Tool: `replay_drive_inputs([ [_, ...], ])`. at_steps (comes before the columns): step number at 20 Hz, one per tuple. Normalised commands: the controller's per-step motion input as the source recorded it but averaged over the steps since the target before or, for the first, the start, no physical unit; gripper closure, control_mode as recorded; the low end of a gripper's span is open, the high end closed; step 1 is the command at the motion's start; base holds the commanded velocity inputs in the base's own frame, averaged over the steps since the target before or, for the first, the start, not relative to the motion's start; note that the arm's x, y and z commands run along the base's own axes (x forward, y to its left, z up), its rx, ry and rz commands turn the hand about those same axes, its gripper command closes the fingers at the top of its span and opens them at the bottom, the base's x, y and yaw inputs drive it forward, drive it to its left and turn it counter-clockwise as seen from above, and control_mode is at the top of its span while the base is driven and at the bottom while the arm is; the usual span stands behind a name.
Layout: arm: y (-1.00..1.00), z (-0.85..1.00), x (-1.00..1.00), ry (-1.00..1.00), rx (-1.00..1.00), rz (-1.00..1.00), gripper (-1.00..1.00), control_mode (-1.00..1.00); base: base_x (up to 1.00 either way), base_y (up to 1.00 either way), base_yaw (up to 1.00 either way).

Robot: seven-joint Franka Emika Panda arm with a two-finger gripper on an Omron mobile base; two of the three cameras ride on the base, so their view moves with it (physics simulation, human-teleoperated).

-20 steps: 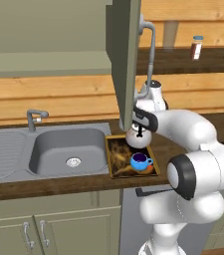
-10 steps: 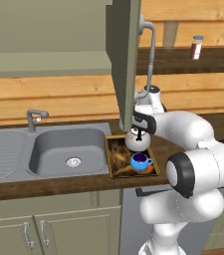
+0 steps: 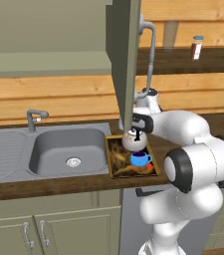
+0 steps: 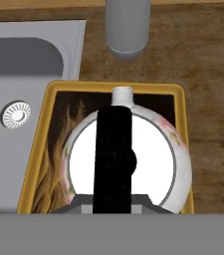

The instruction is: Pick the kettle from the counter and place it on the tray. Then pick the mug from the cabinet and place it on the tray. Then close the cabinet doors.

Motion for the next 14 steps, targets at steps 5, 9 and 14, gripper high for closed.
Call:
replay_drive_inputs([
  [5, 0.04, -0.08, 0.0, 0.0, 0.0, 0.05, -1.0, -1.0, 0.0, 0.0, 0.0],
  [9, 0.0, 0.0, 0.0, 0.0, 0.0, 0.04, -1.0, -1.0, 0.0, 0.0, 0.0],
  [14, 0.0, 0.0, 0.02, 0.0, 0.0, 0.03, -1.0, -1.0, 0.0, 0.0, 0.0],
])
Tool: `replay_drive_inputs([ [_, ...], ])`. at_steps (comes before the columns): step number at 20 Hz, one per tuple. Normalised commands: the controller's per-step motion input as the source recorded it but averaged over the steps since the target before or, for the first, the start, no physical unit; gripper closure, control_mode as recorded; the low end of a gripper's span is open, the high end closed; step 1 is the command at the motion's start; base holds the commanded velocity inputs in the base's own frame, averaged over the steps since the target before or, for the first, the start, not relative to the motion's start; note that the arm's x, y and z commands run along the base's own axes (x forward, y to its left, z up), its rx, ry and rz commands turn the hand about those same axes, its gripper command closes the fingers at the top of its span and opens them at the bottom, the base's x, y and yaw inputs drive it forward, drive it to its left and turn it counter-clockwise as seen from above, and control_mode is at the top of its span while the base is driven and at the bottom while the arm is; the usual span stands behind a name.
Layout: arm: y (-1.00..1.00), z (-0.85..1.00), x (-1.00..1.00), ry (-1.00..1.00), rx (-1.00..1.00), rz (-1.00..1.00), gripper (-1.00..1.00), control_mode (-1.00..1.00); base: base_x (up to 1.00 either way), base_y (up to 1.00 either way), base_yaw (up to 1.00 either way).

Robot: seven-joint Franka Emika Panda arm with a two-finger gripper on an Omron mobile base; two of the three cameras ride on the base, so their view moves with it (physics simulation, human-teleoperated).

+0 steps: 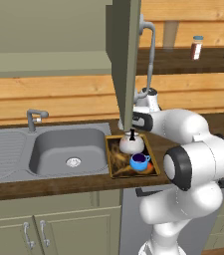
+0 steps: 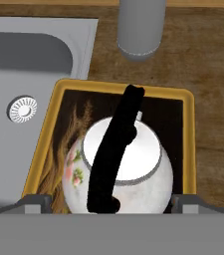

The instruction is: Pick the kettle from the counter and place it on the tray. Then pick the mug from the cabinet and place it on the tray. Then close the cabinet doors.

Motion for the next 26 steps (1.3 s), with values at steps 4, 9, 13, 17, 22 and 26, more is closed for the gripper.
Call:
replay_drive_inputs([
  [4, 0.0, 0.03, 0.0, 0.0, 0.0, 0.02, -1.0, -1.0, 0.0, 0.0, 0.0],
  [9, 0.0, 0.37, 0.0, 0.0, 0.0, 0.0, -1.0, -1.0, 0.0, 0.0, 0.0],
  [13, 0.0, 0.47, -0.25, -0.04, 0.0, 0.0, -1.0, -1.0, 0.0, 0.0, 0.0],
  [17, 0.0, 0.06, -0.81, -0.14, 0.0, 0.0, -1.0, -1.0, 0.0, 0.0, 0.0],
  [22, -0.06, 0.04, -0.85, -0.15, 0.0, 0.0, -1.0, -1.0, 0.0, 0.0, 0.0],
  [26, -0.21, 0.32, -0.93, -0.11, 0.0, 0.0, -1.0, -1.0, 0.0, 0.0, 0.0],
])
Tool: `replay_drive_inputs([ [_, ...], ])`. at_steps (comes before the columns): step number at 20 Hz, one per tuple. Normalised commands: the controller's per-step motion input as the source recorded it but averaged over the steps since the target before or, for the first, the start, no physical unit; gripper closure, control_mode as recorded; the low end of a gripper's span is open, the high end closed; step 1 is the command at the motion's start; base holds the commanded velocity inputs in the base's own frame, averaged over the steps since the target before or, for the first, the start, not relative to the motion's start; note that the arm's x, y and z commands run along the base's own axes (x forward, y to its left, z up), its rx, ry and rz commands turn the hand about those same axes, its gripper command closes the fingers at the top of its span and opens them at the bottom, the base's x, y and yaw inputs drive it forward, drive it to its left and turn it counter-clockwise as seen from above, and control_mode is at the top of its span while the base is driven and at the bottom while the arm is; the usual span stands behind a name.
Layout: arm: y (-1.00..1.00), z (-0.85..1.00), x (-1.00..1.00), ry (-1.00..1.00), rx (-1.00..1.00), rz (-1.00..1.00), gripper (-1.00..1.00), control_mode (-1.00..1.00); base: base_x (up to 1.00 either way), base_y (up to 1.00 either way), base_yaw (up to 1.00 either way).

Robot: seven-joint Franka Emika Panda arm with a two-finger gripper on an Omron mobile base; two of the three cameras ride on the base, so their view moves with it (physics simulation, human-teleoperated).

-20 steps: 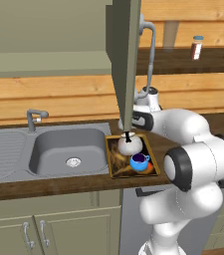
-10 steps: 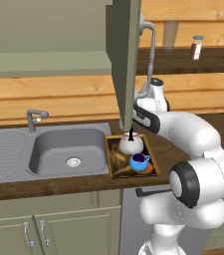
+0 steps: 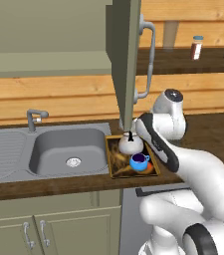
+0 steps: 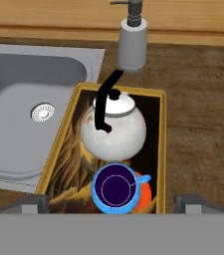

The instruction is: Pick the kettle from the counter and place it on the tray. Then pick the mug from the cabinet and place it on the tray. Then close the cabinet doors.

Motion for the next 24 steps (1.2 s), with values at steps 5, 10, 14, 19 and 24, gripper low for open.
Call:
replay_drive_inputs([
  [5, -0.2, 0.47, -0.89, -0.12, 0.0, 0.0, -1.0, -1.0, 0.0, 0.0, 0.0],
  [10, -0.02, 0.18, -0.56, -0.11, 0.0, 0.0, -1.0, -1.0, 0.0, 0.0, 0.0],
  [14, 0.06, 0.0, -0.03, 0.0, -0.02, 0.0, -1.0, -1.0, 0.0, 0.0, 0.0],
  [19, 0.01, -0.01, -0.34, -0.1, 0.0, 0.0, -1.0, -1.0, 0.0, 0.0, 0.0],
  [24, 0.0, 0.0, 0.0, 0.0, 0.0, 0.0, -1.0, 1.0, -0.98, 0.26, -0.06],
])
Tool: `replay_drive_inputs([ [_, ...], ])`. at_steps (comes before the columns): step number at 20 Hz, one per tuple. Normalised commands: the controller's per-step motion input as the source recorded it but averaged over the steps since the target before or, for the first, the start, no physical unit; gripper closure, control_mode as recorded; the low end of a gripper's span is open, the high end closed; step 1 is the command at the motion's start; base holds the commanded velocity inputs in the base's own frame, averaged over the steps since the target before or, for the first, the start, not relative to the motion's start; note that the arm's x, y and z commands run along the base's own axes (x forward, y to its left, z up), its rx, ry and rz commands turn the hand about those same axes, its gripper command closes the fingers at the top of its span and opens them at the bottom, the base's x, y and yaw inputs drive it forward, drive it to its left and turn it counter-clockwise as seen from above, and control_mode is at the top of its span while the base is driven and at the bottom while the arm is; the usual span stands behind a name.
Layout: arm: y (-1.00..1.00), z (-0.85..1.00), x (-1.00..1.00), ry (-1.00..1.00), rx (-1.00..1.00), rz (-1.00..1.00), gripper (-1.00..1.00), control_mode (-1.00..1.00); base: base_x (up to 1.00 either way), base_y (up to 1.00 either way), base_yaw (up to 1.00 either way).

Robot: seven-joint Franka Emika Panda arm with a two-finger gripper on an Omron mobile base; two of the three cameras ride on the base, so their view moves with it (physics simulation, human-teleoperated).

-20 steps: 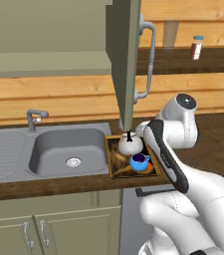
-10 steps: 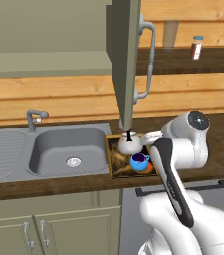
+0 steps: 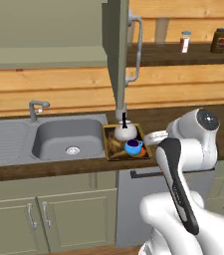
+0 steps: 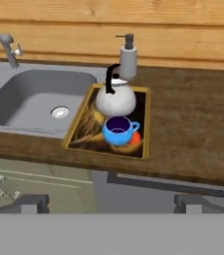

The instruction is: Pick the kettle from the counter and place it on the tray. Then pick the mug from the cabinet and place it on the tray. Then close the cabinet doors.

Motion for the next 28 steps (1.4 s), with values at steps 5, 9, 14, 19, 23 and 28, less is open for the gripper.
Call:
replay_drive_inputs([
  [5, 0.0, 0.0, 0.0, 0.0, 0.0, 0.0, -1.0, 1.0, -0.82, 0.68, -0.03],
  [9, 0.0, 0.0, 0.0, 0.0, 0.0, 0.0, -1.0, 1.0, -0.18, 1.0, -0.05],
  [14, 0.0, 0.0, 0.0, 0.0, 0.0, 0.0, -1.0, 1.0, 0.36, 0.97, -0.08],
  [19, 0.0, 0.0, 0.0, 0.0, 0.0, 0.0, -1.0, 1.0, 0.67, 0.52, -0.02],
  [23, 0.0, 0.0, 0.0, 0.0, 0.0, 0.0, -1.0, 1.0, 0.36, 0.38, 0.0],
  [28, 0.0, 0.0, 0.0, 0.0, 0.0, 0.0, -1.0, 1.0, 0.1, 0.33, 0.0],
])
